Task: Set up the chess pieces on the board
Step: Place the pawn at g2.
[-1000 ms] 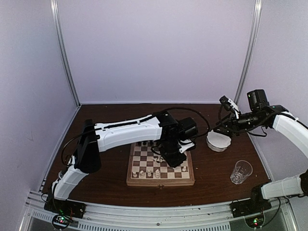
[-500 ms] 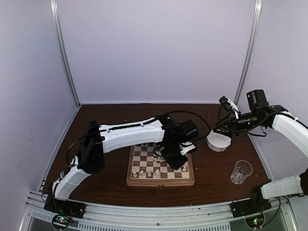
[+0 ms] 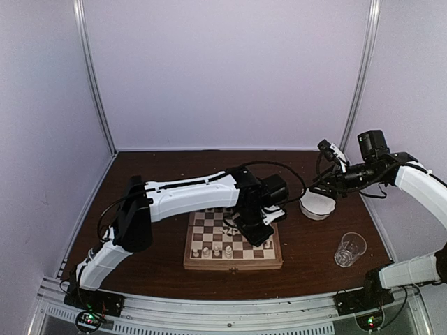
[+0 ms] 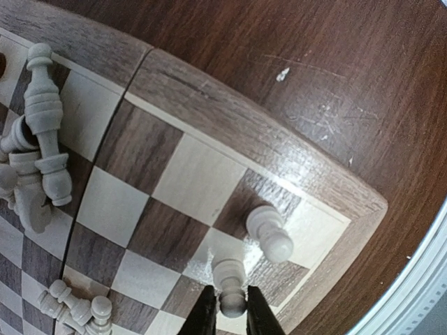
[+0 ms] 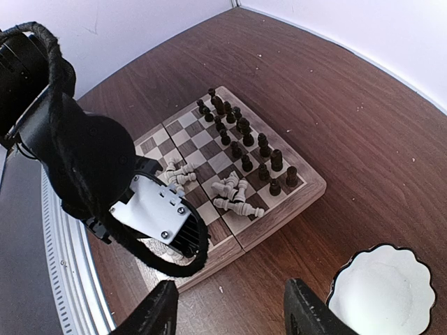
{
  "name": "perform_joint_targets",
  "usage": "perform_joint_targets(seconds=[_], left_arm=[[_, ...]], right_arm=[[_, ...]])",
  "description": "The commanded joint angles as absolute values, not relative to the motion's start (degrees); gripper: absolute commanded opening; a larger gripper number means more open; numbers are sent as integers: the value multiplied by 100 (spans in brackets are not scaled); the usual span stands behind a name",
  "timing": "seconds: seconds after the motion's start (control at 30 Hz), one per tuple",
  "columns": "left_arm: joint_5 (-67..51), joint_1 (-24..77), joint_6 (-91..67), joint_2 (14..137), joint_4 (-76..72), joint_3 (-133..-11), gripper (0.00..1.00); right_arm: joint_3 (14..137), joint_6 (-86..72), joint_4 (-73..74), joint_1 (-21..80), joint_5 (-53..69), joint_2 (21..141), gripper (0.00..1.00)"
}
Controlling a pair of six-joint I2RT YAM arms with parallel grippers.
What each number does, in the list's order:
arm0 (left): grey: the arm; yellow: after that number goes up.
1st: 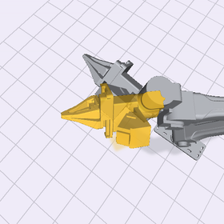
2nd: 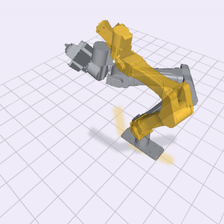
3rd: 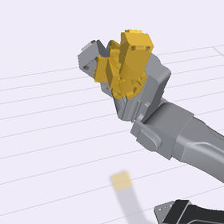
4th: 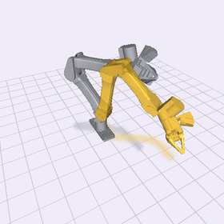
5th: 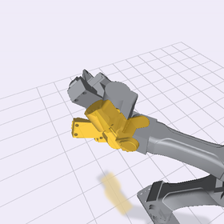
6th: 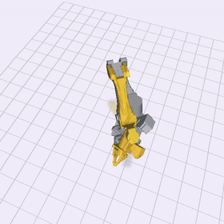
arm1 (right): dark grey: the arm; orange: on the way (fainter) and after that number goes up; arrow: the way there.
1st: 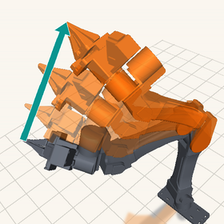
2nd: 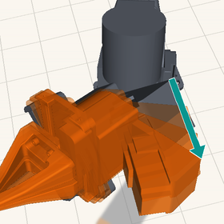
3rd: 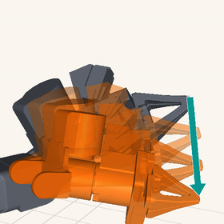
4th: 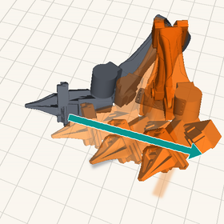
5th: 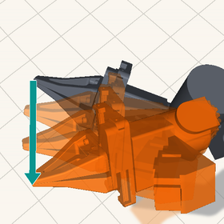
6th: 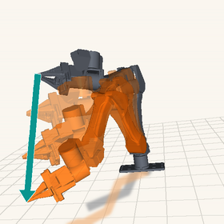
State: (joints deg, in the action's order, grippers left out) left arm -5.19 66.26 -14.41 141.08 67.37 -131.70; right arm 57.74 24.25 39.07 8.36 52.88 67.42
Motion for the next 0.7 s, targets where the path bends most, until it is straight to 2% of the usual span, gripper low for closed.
perform_joint_targets(seconds=[0.0,0.37,0.53,0.67], left_arm=[[-550,6582,-1401,14196,6646,-13307,18],[-529,6576,-1481,14096,6633,-13361,31],[-470,6567,-1458,13562,6604,-13280,39],[-244,6428,-1444,12821,6546,-12828,40]], right_arm=[[5748,2505,3892,813,5323,6733,54],[5755,2505,3911,809,5332,6707,54],[5757,2512,3933,809,5354,6698,54],[5757,2531,3931,810,5367,6694,54]])
